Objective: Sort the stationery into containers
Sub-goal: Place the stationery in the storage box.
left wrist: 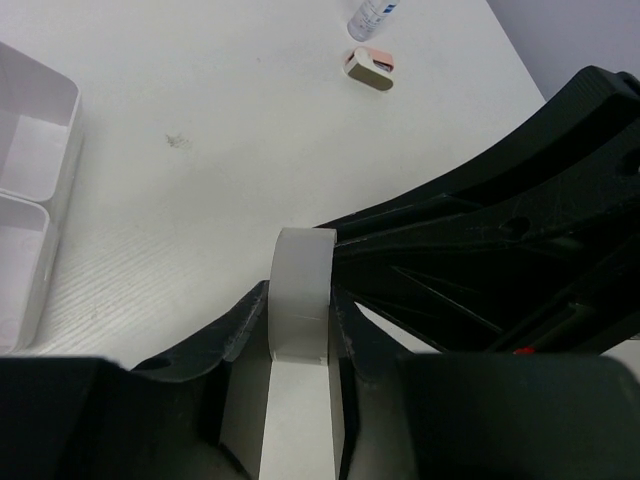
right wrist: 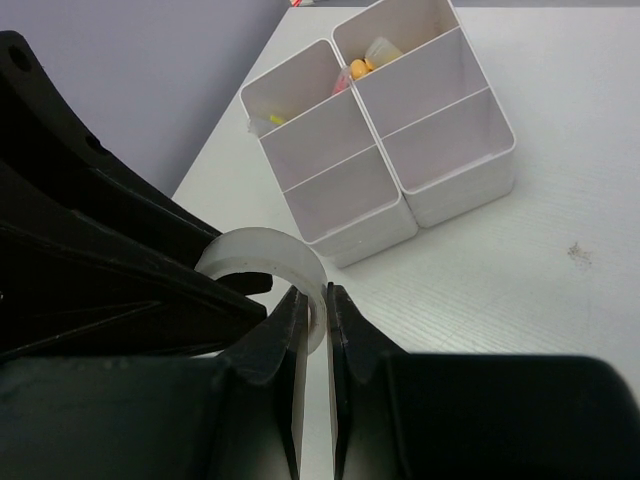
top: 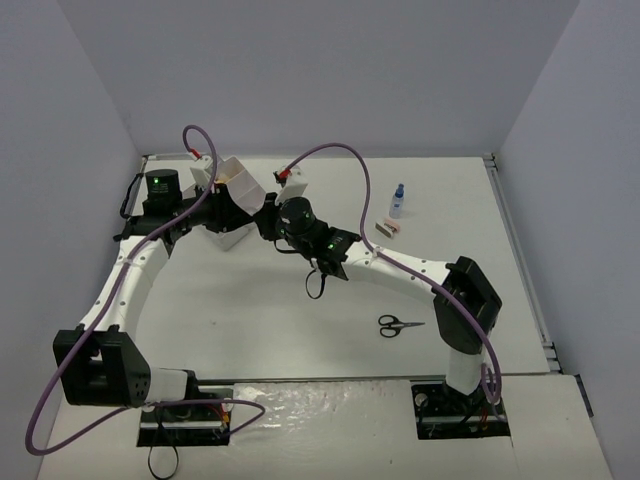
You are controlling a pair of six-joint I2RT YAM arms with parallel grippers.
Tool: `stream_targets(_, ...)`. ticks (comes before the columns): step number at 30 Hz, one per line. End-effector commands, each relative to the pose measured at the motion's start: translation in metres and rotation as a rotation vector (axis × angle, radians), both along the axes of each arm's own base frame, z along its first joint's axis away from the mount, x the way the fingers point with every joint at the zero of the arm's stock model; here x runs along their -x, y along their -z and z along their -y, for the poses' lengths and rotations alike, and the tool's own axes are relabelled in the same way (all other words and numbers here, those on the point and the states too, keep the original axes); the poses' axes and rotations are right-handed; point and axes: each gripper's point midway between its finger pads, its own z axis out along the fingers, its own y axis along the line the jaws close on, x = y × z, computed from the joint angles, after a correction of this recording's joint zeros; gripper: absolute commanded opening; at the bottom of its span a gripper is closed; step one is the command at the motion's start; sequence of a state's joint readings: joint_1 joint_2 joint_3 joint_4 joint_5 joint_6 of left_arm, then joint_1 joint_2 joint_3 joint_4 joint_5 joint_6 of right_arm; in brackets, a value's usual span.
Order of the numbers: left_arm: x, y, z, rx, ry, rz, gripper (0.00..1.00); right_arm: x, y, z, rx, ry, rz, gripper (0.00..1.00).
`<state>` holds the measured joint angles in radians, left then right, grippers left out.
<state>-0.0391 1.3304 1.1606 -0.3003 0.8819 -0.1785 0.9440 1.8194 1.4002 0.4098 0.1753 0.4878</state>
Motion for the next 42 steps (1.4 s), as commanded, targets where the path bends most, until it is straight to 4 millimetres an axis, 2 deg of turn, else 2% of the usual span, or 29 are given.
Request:
stream_targets(1, -0.006, -0.038, 0.001, 0.006, 0.002, 0.147, 0.0, 0.003, -0.077, 0.002, -0.157, -0.003, 0.126, 0.24)
stream_targets(4, -0.005, -0.043, -0.003, -0.017, -0.005, 0.182, 0.0, 0.001, -0.07, 0.008, -0.126, 0.004, 0.112, 0.65)
stream_targets(6, -0.007, -0.039, -0.01, -0.066, -0.025, 0.176, 0.0, -0.002, -0.064, 0.021, -0.104, 0.034, 0.1, 0.74)
stream_targets(7, -0.012, -0.041, -0.017, -0.106, -0.043, 0.198, 0.0, -0.005, -0.064, 0.032, -0.097, 0.054, 0.096, 0.75)
stream_targets(8, -0.016, -0.042, -0.028, -0.151, -0.07, 0.208, 0.0, -0.004, -0.054, 0.04, -0.076, 0.065, 0.077, 0.74)
stream_targets(9, -0.021, -0.04, -0.035, -0.179, -0.09, 0.203, 0.0, -0.006, -0.06, 0.054, -0.083, 0.09, 0.083, 0.73)
stream_targets(10, -0.022, -0.036, -0.04, -0.211, -0.097, 0.204, 0.0, -0.005, -0.051, 0.06, -0.066, 0.096, 0.07, 0.73)
stream_targets(12, -0.035, -0.032, -0.07, -0.282, -0.177, 0.191, 0.0, -0.003, -0.04, 0.089, -0.031, 0.144, 0.057, 0.74)
stream_targets(15, -0.05, -0.018, -0.097, -0.384, -0.26, 0.144, 0.0, -0.004, -0.037, 0.14, 0.003, 0.245, 0.043, 0.74)
stream_targets(19, -0.051, -0.004, -0.111, -0.444, -0.296, 0.104, 0.0, 0.0, -0.022, 0.186, 0.052, 0.325, 0.029, 0.74)
stream_targets(23, -0.043, 0.007, -0.117, -0.498, -0.29, 0.082, 0.0, 0.003, -0.01, 0.217, 0.104, 0.383, 0.021, 0.74)
stream_targets(29, -0.031, 0.001, -0.122, -0.551, -0.268, 0.11, 0.0, 0.002, 0.008, 0.239, 0.153, 0.387, -0.017, 0.74)
stream_targets(33, -0.023, 0.003, -0.13, -0.572, -0.27, 0.064, 0.0, 0.0, 0.018, 0.244, 0.166, 0.38, -0.038, 0.74)
stream_targets(38, -0.02, -0.002, -0.139, -0.609, -0.303, 0.048, 0.0, -0.004, 0.032, 0.251, 0.183, 0.391, -0.065, 0.75)
stream_targets(42, -0.025, -0.01, -0.152, -0.656, -0.361, 0.057, 0.0, -0.006, 0.035, 0.256, 0.182, 0.396, -0.072, 0.75)
